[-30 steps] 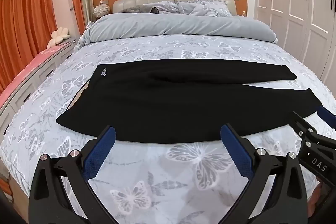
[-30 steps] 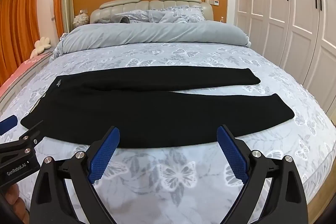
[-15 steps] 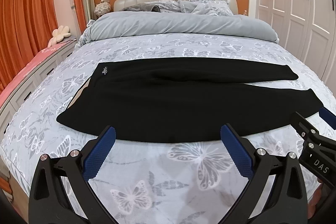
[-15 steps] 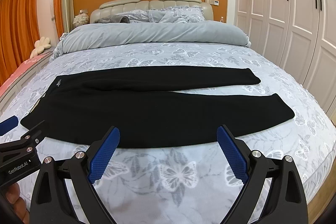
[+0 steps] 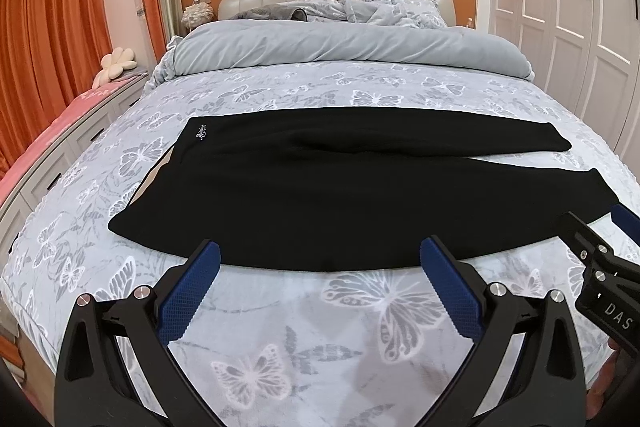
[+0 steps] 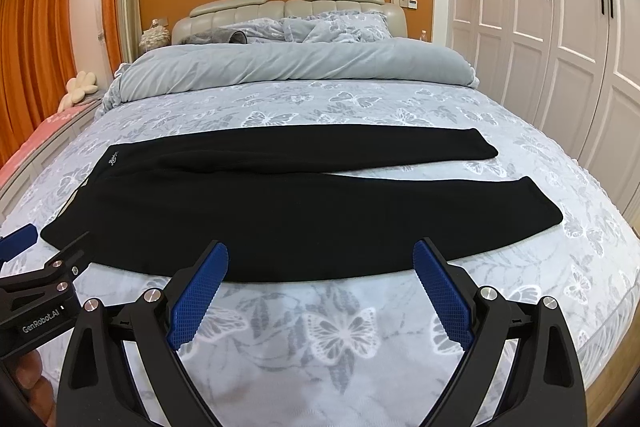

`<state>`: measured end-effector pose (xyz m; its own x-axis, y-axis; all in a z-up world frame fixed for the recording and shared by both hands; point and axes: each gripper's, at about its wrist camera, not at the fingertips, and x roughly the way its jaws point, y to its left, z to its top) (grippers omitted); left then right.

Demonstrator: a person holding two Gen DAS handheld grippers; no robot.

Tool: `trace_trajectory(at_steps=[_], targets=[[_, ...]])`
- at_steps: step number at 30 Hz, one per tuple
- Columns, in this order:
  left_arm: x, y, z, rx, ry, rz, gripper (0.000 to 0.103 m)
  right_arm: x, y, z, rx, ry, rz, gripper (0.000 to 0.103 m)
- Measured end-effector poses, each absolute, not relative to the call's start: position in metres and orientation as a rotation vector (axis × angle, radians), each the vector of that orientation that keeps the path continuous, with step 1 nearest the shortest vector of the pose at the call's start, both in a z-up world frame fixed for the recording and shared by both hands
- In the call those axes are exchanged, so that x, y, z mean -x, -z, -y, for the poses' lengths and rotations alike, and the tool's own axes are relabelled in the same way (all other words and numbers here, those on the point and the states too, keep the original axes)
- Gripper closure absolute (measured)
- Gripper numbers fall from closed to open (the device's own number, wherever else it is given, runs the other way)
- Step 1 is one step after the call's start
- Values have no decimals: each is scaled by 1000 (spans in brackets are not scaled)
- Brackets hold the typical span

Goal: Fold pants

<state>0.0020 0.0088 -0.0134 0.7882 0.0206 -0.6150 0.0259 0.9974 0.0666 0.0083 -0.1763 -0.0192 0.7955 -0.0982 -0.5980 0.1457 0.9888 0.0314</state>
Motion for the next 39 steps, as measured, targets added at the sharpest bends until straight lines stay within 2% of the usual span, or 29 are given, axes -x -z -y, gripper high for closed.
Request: trace_trajectory(at_steps=[39], targets=[[-5,17,-12,-71,1,-670,5,-12,18,172,-77,130,-638,11]])
